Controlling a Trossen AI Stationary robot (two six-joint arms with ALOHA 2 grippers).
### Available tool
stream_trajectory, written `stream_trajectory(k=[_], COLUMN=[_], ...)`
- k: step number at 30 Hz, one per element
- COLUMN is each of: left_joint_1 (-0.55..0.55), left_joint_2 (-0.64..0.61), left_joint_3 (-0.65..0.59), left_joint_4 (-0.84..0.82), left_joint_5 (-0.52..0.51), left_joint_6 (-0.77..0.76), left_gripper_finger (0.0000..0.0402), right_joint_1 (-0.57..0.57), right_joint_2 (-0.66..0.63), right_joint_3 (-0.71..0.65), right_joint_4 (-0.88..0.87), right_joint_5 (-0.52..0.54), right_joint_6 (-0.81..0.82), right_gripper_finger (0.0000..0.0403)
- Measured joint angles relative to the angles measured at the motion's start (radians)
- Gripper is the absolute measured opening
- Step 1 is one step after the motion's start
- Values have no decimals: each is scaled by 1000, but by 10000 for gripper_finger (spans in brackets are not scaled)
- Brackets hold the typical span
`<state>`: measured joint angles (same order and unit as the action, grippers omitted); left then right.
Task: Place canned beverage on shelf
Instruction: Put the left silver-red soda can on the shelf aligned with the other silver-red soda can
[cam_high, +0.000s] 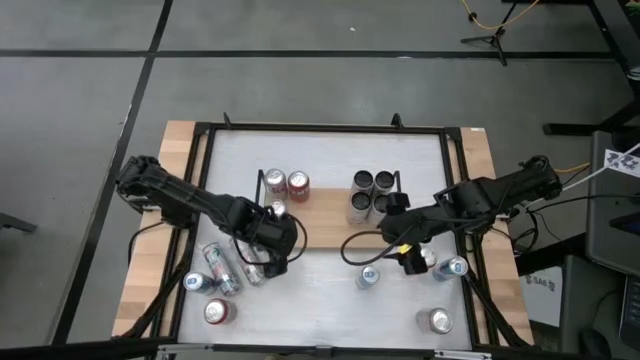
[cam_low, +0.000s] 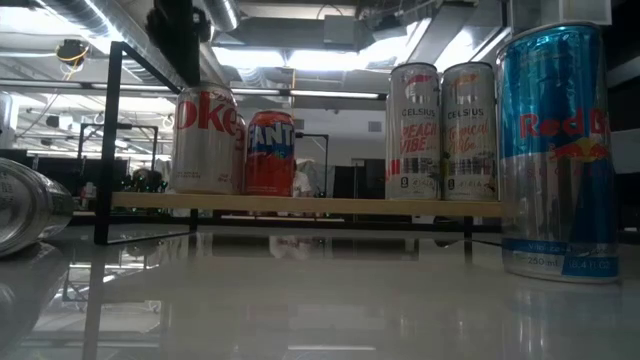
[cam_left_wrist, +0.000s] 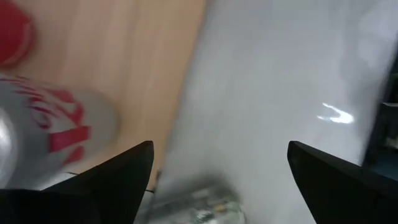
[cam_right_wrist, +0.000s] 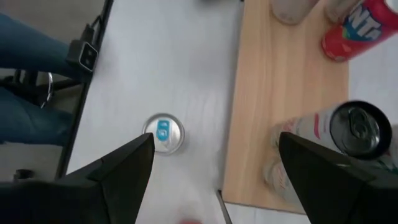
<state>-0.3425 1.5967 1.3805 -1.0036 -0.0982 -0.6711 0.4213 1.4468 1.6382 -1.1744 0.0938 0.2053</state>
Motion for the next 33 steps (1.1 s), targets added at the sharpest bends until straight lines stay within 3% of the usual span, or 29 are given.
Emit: stream_trajectory(k=[12,33], left_joint_1=[55,87], left_joint_2=[1,1], left_joint_3=[-45,-45], left_joint_4=[26,-25], left_joint_5=[-123,-162], left_joint_6=[1,3], left_gripper_finger=[363,363], right_joint_1=[0,-1], right_joint_2=[12,12], right_joint_3=[0,0], right_joint_4=[15,15], right_joint_5=[-25,-25], right_joint_6=[0,1], right_gripper_finger=[341,341])
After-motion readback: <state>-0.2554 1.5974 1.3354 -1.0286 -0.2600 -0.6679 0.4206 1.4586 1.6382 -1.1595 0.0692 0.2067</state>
